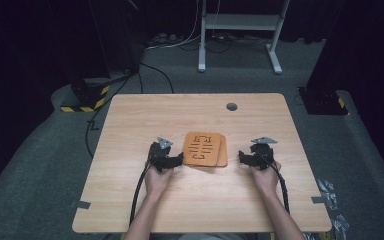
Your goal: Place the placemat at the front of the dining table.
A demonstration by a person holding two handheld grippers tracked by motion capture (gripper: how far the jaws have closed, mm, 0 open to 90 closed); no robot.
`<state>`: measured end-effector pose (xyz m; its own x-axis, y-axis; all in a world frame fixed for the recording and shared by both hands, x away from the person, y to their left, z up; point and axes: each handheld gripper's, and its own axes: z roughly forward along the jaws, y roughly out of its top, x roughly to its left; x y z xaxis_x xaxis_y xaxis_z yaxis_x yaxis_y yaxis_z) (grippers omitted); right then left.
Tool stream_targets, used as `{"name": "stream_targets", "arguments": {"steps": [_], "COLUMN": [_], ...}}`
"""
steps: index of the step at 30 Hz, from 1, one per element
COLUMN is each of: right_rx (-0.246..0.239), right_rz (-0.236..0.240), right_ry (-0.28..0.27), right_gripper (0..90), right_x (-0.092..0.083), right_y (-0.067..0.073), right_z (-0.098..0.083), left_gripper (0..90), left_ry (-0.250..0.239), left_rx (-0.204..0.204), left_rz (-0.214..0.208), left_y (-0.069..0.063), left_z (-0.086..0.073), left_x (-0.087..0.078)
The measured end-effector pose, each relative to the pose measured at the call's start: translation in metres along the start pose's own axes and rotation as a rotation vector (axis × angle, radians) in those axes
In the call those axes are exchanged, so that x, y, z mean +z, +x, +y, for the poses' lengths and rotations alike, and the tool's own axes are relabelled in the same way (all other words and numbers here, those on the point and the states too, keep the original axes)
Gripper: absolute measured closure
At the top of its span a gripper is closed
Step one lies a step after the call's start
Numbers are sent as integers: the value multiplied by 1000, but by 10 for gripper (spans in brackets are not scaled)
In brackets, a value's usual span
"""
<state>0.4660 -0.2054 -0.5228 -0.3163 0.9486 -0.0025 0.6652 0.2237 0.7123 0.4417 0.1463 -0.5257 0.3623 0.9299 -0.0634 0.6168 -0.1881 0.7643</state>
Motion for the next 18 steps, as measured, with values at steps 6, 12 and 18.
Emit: {"name": "stream_targets", "arguments": {"steps": [6, 12, 18], "right_rx": [-3, 5, -22], "right_rz": [20, 61, 134], "right_ry": [8, -4, -42], "right_gripper": [204, 201, 207], "right_x": [-1, -8, -16], "right_y": [-4, -2, 8], "right_z": [1, 3, 11], "left_gripper": [260, 259, 256], "left_ry": [1, 7, 7], "left_rx": [-20, -27, -25], "left_rz": [-13, -18, -19], "left_y": [1, 2, 2], "left_z": [0, 0, 0], "left_x": [1, 1, 1]}}
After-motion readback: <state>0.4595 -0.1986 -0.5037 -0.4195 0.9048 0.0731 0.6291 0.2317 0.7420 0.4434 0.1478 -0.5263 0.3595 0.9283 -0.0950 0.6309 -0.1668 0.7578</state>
